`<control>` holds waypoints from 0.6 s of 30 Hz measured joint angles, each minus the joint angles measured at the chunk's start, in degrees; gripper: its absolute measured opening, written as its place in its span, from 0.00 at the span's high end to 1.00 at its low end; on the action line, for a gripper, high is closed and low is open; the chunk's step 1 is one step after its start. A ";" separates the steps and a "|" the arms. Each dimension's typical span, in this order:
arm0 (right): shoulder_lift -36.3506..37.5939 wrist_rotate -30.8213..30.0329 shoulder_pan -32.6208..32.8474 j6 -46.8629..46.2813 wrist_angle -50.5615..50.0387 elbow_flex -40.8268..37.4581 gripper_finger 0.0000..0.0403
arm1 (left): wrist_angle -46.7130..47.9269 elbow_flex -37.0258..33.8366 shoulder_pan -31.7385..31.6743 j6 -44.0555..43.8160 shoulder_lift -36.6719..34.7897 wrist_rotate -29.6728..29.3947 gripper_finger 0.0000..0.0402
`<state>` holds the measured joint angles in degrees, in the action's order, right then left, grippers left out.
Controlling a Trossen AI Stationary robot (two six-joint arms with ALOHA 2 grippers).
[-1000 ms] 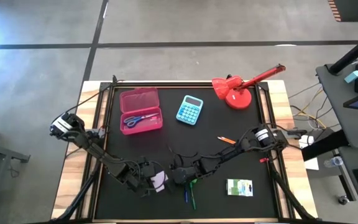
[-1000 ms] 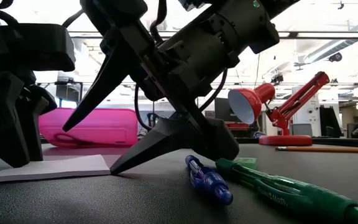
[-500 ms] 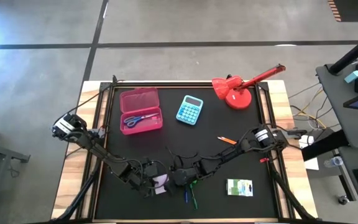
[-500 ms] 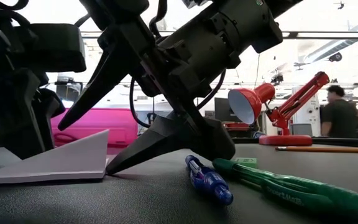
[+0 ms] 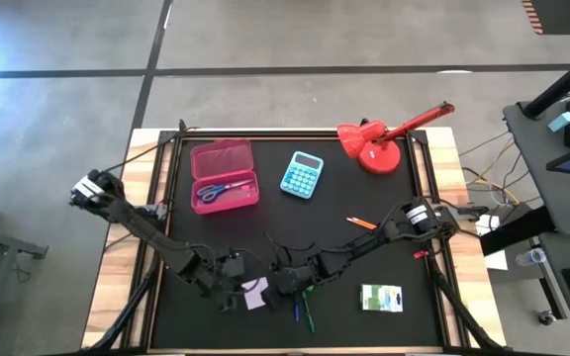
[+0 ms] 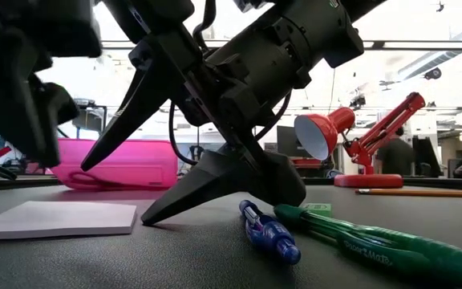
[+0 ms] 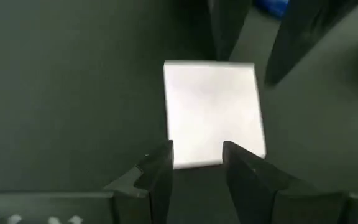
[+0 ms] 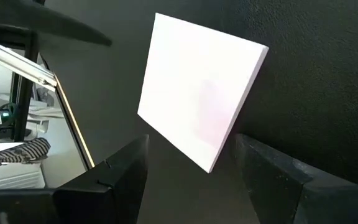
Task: Pack school essentials
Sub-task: Put the white sticky note into the pink supply box
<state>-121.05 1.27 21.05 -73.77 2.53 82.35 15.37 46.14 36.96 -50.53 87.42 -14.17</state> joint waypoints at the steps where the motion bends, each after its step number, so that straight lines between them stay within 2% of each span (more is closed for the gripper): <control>1: 0.02 -0.02 0.04 -0.07 -0.14 0.00 0.43 | 0.37 -0.01 0.62 -0.09 -0.05 -0.03 0.69; 7: 0.04 -0.24 0.06 -0.21 -0.32 0.00 0.43 | 0.87 -0.45 3.62 -1.61 3.13 -0.89 0.69; 12: 0.04 -1.35 0.08 -0.64 -0.34 0.00 0.43 | 0.35 0.33 3.69 -1.60 7.22 -1.36 0.69; 18: 0.04 -1.56 0.08 -1.39 -0.29 0.00 0.43 | -1.28 1.11 3.74 -1.55 9.20 -4.54 0.69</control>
<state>-121.01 -0.29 21.12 -75.16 2.24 82.35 14.10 47.24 40.71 -52.07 96.62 -18.71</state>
